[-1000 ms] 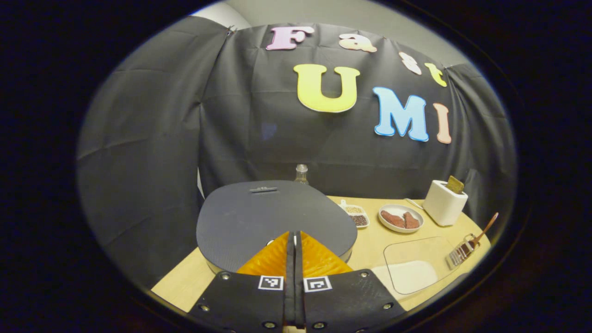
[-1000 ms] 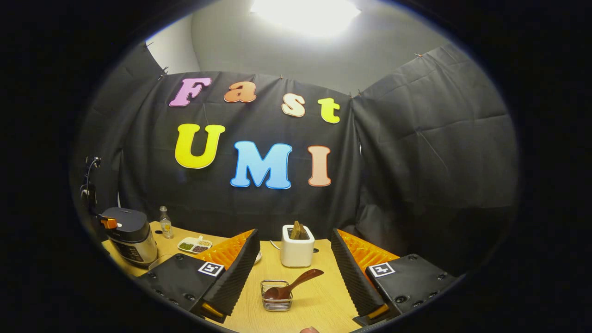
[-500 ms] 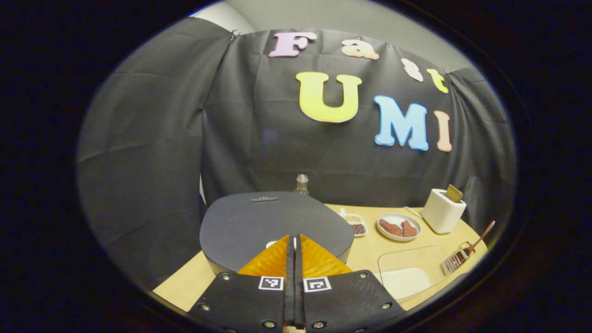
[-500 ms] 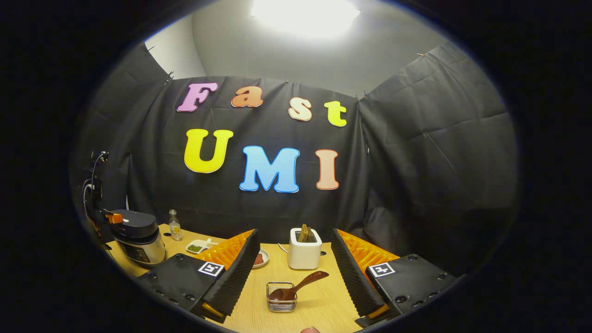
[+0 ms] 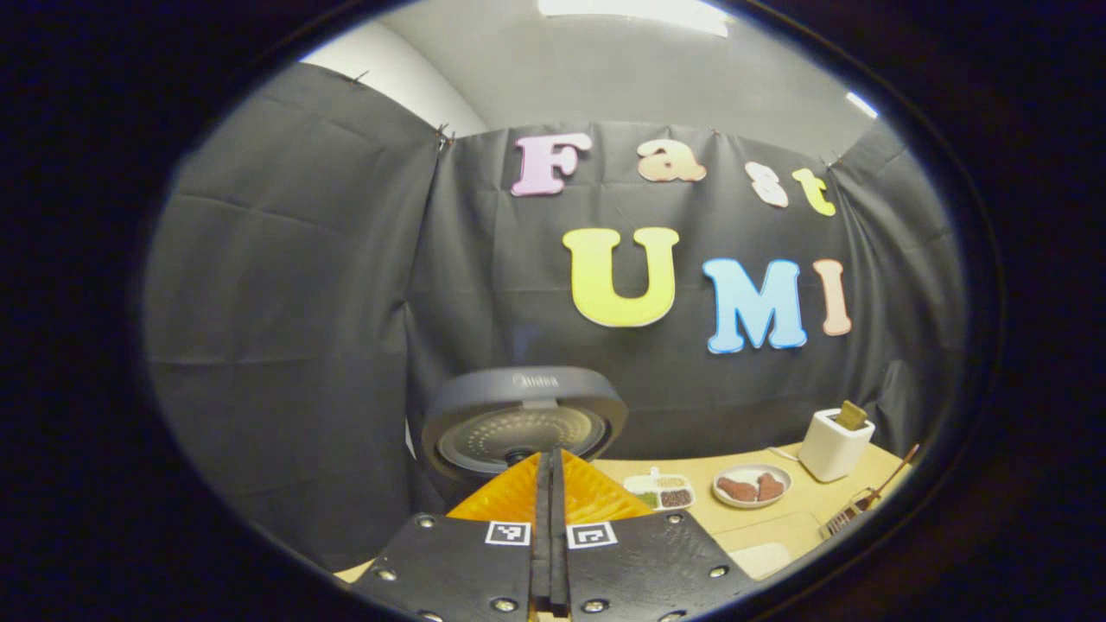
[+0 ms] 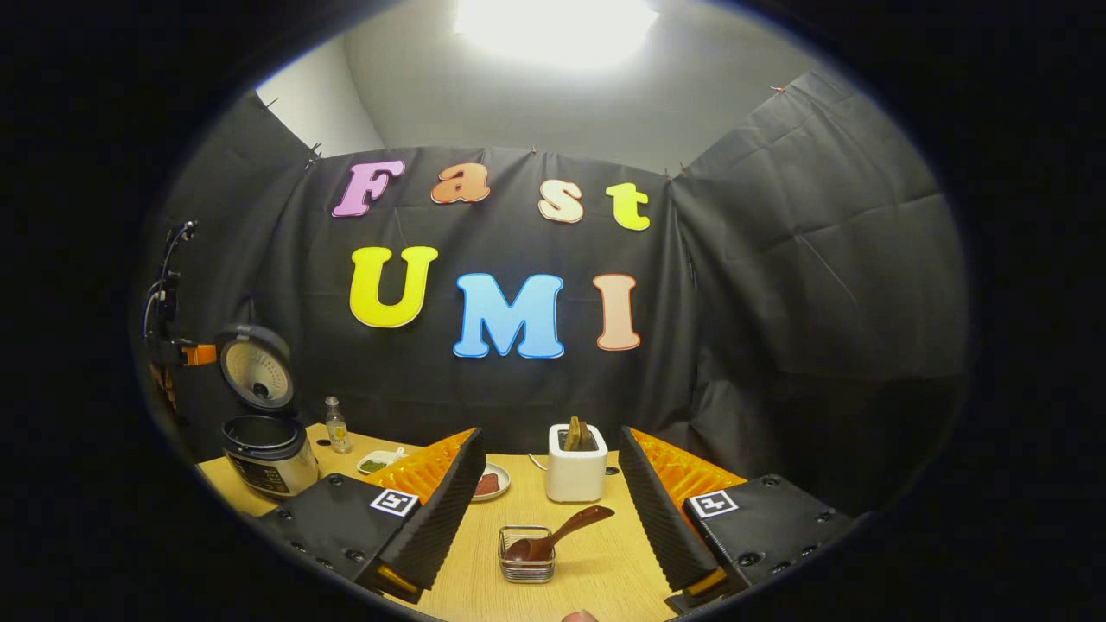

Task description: Close the left gripper, press the button to open the rice cooker; take a wooden spoon from the chopstick holder with the right hand, scoop a spoonful of rice and pour it into the rice cooker, then put the wooden spoon back into the chopstick holder.

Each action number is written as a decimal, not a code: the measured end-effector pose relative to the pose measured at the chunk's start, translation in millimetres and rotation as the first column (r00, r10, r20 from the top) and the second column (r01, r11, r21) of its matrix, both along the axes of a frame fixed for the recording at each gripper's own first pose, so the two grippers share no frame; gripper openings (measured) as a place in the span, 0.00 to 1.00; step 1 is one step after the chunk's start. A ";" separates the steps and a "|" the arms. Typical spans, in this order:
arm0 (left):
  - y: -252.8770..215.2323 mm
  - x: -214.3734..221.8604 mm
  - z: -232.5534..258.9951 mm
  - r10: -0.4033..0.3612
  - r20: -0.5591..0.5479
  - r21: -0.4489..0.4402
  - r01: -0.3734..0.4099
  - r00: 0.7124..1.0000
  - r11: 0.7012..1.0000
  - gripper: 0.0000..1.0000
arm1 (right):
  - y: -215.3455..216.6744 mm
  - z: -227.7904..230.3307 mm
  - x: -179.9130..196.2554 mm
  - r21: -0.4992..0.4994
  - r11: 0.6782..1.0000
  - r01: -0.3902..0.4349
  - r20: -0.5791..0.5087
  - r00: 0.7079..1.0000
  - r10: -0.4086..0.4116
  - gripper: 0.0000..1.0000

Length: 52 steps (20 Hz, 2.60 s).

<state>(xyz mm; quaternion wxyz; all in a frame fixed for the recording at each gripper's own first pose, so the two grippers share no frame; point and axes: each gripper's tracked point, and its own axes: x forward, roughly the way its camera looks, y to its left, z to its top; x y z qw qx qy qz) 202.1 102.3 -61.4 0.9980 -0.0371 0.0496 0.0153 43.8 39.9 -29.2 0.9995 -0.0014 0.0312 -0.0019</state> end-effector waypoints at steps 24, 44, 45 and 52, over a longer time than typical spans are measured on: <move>0.3 -187.2 74.3 0.132 0.092 0.119 -0.142 0.987 0.983 0.89 | -43.8 -142.2 94.2 0.147 0.988 0.038 -0.289 0.957 0.006 0.97; 26.0 -204.3 72.4 0.188 0.068 0.139 -0.196 0.980 0.971 0.89 | -2.6 -232.7 98.0 0.416 0.902 0.114 -0.535 0.833 0.141 0.14; 28.1 -203.0 72.9 0.189 0.070 0.139 -0.197 0.980 0.970 0.89 | -3.1 -229.7 98.7 0.400 0.910 0.107 -0.534 0.834 0.137 0.14; 34.5 -193.2 74.5 0.171 0.083 0.114 -0.180 0.982 0.977 0.89 | 8.4 -162.3 104.7 0.283 0.959 0.012 -0.419 0.901 0.112 0.13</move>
